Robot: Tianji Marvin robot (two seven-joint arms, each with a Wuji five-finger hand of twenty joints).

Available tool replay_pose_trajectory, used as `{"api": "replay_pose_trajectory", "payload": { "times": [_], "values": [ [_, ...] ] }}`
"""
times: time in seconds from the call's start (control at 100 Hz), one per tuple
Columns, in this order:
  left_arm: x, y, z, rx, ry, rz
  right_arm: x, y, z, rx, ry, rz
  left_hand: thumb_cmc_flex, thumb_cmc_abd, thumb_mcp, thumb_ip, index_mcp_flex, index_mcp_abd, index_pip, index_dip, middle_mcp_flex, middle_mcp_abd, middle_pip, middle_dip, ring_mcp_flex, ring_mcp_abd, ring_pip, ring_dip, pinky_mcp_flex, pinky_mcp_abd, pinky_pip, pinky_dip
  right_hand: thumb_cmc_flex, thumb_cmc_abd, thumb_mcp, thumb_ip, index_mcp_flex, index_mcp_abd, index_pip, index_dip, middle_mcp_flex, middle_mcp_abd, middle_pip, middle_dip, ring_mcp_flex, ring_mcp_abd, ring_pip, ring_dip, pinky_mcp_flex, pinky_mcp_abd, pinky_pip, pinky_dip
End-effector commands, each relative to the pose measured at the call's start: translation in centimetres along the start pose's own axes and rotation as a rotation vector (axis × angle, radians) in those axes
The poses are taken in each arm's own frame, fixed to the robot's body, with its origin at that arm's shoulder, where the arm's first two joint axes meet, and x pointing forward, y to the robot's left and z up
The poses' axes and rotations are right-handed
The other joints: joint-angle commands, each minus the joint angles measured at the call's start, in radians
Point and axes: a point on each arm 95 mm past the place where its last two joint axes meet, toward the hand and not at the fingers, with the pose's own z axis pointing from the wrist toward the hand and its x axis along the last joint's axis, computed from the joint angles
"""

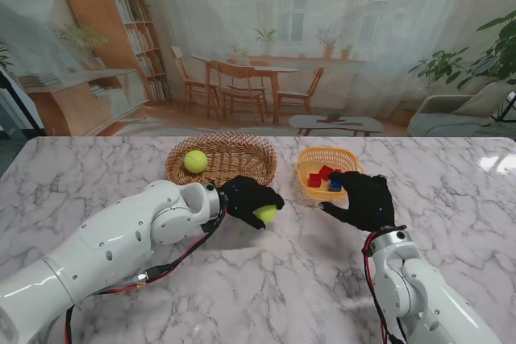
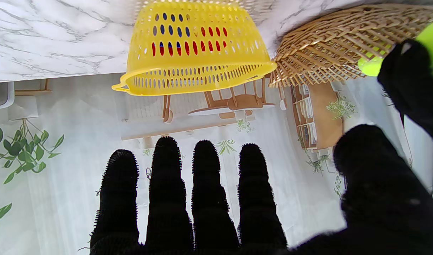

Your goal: Sort the blocks and the balls into two baskets

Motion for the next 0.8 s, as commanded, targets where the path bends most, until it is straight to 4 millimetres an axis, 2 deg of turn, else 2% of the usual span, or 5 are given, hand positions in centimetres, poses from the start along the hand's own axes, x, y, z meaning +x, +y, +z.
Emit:
{"api": "replay_pose_trajectory", "payload": {
  "times": [0.0,0.26,0.79],
  "values": [
    [-0.7,-1.2,0.0,0.008,-0.023,0.011,0.0,-0.2,-0.1,0.006,-0.005,-0.002,0.178,0.086,0.111,0.038,0.057,-0.056,0.115,0.046,0.097,-0.061,0.072,0.053,0.032,-0.025,0.043,0.019,0.01,-0.032,0.027,0.017,0.018,0.042,-0.012,0.025,-0.025,0.009,-0.019,0.021,-0.027,0.017,-0.006,0.003,-0.025,0.011,-0.042,0.007,-0.02,0.027,-0.017,0.015],
    [-2.7,-2.0,-0.4,0.027,-0.106,0.008,0.0,-0.2,-0.1,0.004,-0.007,-0.001,0.173,0.088,0.102,0.039,0.056,-0.049,0.112,0.04,0.091,-0.059,0.072,0.046,0.031,-0.023,0.037,0.018,0.007,-0.03,0.025,0.017,0.019,0.042,-0.013,0.025,-0.026,0.009,-0.02,0.021,-0.027,0.016,-0.007,0.003,-0.026,0.011,-0.042,0.007,-0.021,0.026,-0.016,0.015],
    [-8.5,-1.5,-1.0,0.024,-0.331,-0.03,0.0,-0.2,0.0,0.01,-0.004,-0.004,0.167,0.102,0.091,0.042,0.046,-0.033,0.1,0.033,0.07,-0.052,0.088,0.027,0.021,-0.02,0.03,0.017,-0.005,-0.026,0.018,0.017,0.02,0.044,-0.015,0.025,-0.025,0.01,-0.02,0.021,-0.027,0.014,-0.007,0.003,-0.024,0.011,-0.042,0.007,-0.02,0.026,-0.016,0.015]
  ]
}}
